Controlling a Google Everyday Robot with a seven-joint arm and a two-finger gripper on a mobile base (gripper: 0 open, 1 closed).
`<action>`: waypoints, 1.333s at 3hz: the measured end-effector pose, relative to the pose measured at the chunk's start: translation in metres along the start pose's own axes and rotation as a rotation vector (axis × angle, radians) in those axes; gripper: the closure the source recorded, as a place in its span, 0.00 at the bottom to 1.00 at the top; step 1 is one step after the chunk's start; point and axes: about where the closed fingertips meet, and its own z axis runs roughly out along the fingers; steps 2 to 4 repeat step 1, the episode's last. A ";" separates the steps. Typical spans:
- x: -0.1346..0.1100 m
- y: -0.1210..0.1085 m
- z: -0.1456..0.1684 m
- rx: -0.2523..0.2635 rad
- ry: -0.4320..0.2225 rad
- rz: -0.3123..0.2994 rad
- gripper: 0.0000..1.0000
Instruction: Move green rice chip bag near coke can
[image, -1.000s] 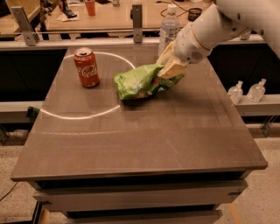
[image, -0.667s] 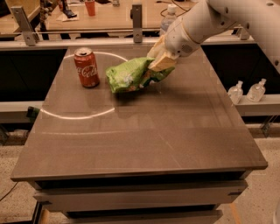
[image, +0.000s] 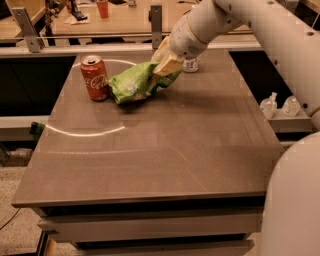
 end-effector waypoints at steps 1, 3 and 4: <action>-0.002 -0.001 0.005 -0.006 -0.003 -0.004 0.84; -0.002 -0.001 0.005 -0.006 -0.003 -0.004 0.84; -0.002 -0.001 0.005 -0.006 -0.003 -0.004 0.84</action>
Offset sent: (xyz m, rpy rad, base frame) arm 0.0000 0.0000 0.0000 0.0000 0.0000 0.0000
